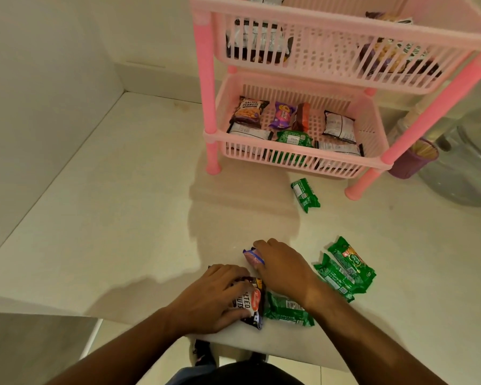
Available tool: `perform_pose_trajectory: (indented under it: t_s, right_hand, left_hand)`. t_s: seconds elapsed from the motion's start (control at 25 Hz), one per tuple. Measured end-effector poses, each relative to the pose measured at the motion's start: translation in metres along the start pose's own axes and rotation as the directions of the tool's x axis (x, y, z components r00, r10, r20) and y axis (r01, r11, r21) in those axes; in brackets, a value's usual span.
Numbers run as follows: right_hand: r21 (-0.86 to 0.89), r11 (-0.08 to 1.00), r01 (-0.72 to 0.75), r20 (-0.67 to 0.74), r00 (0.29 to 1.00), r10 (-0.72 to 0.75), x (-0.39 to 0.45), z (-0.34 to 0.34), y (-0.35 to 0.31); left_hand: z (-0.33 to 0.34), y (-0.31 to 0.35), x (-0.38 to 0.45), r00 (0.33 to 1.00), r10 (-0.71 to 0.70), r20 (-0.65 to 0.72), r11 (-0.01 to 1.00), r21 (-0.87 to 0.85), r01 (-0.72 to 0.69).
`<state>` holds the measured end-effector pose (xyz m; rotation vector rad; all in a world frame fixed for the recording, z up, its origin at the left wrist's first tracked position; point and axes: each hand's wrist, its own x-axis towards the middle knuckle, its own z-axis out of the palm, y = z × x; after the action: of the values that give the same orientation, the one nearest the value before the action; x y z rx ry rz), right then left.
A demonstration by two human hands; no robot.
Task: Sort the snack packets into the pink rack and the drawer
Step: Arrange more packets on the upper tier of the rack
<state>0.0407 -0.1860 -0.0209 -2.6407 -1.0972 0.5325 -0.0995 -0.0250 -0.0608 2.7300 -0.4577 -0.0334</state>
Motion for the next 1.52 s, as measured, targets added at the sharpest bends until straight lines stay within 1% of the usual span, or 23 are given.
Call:
perform_pose_trajectory:
  t_s: [0.12,0.28,0.36,0.48,0.6,0.68,0.76,0.84,0.92,1.04,1.16,1.28,1.4,1.44,1.52]
  right_hand:
    - [-0.026,0.999,-0.030,-0.046,0.999,0.029,0.018,-0.002,0.001]
    - [0.024,0.995,-0.097,-0.074,0.992,0.098,0.041,-0.013,0.005]
    - [0.059,0.988,-0.144,-0.067,0.987,0.148,0.048,-0.021,0.008]
    - [0.127,0.974,-0.190,-0.061,0.978,0.199,0.055,-0.033,0.016]
    - [0.173,0.963,-0.205,-0.068,0.973,0.220,0.057,-0.053,0.025]
    - [0.204,0.958,-0.201,-0.087,0.971,0.222,0.056,-0.071,0.028]
    - [0.236,0.955,-0.182,-0.128,0.968,0.216,0.053,-0.093,0.028]
    - [0.248,0.959,-0.141,-0.179,0.966,0.188,0.048,-0.118,0.026]
    - [0.257,0.962,-0.097,-0.240,0.957,0.161,0.043,-0.147,0.022]
    - [0.230,0.972,-0.048,-0.367,0.921,0.133,0.032,-0.195,0.012]
    - [0.282,0.958,0.054,-0.458,0.885,0.084,0.019,-0.246,0.006]
    - [0.326,0.938,0.116,-0.522,0.849,0.076,0.007,-0.301,0.004]
    - [0.358,0.919,0.163,-0.614,0.783,0.100,0.006,-0.353,0.003]
    - [0.386,0.906,0.176,-0.627,0.770,0.118,0.009,-0.368,0.004]
    - [0.437,0.883,0.174,-0.636,0.754,0.166,0.020,-0.396,0.010]
  left_hand:
    - [0.000,-0.012,0.007,0.997,-0.067,-0.024,0.997,0.026,0.068]
    - [-0.007,-0.028,0.022,0.988,-0.126,-0.087,0.987,0.086,0.134]
    - [-0.013,-0.034,0.031,0.985,-0.150,-0.088,0.977,0.136,0.161]
    - [-0.019,-0.038,0.040,0.984,-0.176,-0.019,0.967,0.183,0.176]
    - [-0.018,-0.041,0.042,0.982,-0.166,0.085,0.971,0.187,0.148]
    - [-0.019,-0.045,0.044,0.983,-0.144,0.110,0.970,0.214,0.118]
    - [-0.022,-0.047,0.049,0.986,-0.131,0.101,0.968,0.227,0.106]
    - [-0.029,-0.046,0.058,0.988,-0.146,0.048,0.970,0.204,0.134]
    - [-0.042,-0.043,0.072,0.987,-0.159,-0.037,0.973,0.166,0.163]
    - [-0.076,-0.032,0.098,0.978,-0.152,-0.141,0.980,0.108,0.168]
    - [-0.122,-0.015,0.120,0.967,-0.107,-0.231,0.994,0.008,0.112]
    - [-0.178,0.004,0.138,0.925,-0.024,-0.379,0.998,-0.059,0.001]
    - [-0.236,0.022,0.159,0.860,-0.003,-0.510,0.993,-0.106,-0.059]
    - [-0.255,0.027,0.167,0.844,-0.007,-0.536,0.991,-0.118,-0.067]
    - [-0.291,0.034,0.188,0.834,-0.009,-0.552,0.988,-0.136,-0.079]
